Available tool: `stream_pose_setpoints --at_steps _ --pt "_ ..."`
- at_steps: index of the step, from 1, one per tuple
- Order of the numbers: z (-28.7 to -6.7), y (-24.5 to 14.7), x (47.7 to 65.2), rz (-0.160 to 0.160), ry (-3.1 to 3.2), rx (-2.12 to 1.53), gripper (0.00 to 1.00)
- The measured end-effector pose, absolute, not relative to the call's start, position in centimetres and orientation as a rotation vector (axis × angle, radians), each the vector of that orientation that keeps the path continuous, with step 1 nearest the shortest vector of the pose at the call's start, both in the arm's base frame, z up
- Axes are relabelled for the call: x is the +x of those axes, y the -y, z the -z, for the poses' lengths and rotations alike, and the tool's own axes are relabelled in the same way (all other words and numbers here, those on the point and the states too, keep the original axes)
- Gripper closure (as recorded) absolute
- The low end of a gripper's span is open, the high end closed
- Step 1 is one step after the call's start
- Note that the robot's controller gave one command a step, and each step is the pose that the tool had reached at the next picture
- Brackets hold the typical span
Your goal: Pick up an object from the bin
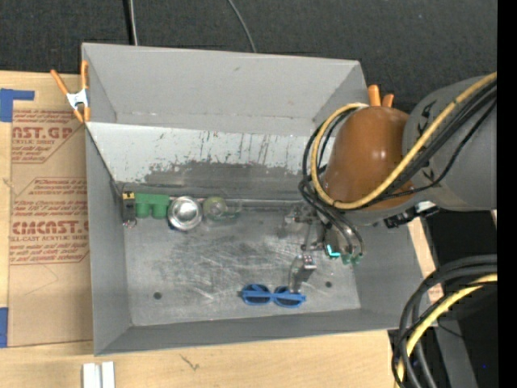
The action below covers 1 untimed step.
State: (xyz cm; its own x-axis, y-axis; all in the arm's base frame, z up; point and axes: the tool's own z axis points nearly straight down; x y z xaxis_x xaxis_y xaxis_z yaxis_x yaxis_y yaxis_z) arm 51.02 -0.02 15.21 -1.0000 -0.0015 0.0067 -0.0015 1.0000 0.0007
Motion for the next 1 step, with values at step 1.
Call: stream_pose_setpoints --at_steps 1 --pt "-7.59 0.56 49.31 0.001 3.137 0.192 0.0"
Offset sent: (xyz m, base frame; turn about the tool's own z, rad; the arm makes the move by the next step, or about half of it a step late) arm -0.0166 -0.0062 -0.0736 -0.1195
